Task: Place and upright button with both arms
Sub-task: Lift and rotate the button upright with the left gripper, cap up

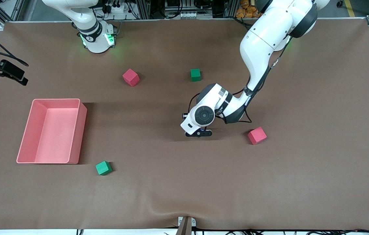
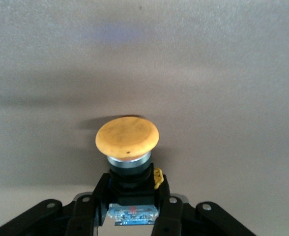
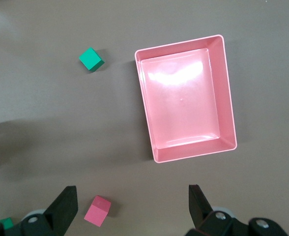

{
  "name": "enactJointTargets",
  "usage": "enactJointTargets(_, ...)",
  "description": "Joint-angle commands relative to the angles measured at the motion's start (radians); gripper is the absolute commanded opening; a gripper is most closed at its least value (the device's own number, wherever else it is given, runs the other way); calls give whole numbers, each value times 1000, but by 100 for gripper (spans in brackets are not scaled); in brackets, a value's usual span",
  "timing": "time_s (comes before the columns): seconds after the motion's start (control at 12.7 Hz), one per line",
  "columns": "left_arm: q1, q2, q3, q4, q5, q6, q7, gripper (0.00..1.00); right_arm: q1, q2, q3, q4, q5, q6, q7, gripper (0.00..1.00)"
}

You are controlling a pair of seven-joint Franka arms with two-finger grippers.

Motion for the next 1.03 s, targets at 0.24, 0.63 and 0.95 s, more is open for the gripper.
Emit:
enactJointTargets(0.24, -14, -34, -6, 82, 7, -3, -207, 0, -2, -24, -1, -24, -8, 9, -11, 100)
enactJointTargets(0.63, -114, -42, 32, 86, 57, 190, -361, 0, -3, -24, -1, -24, -9, 9, -25, 100)
enactJointTargets(0.95, -230, -45, 126, 87, 275, 228, -517, 0, 0, -24, -1, -24, -9, 6, -25, 100)
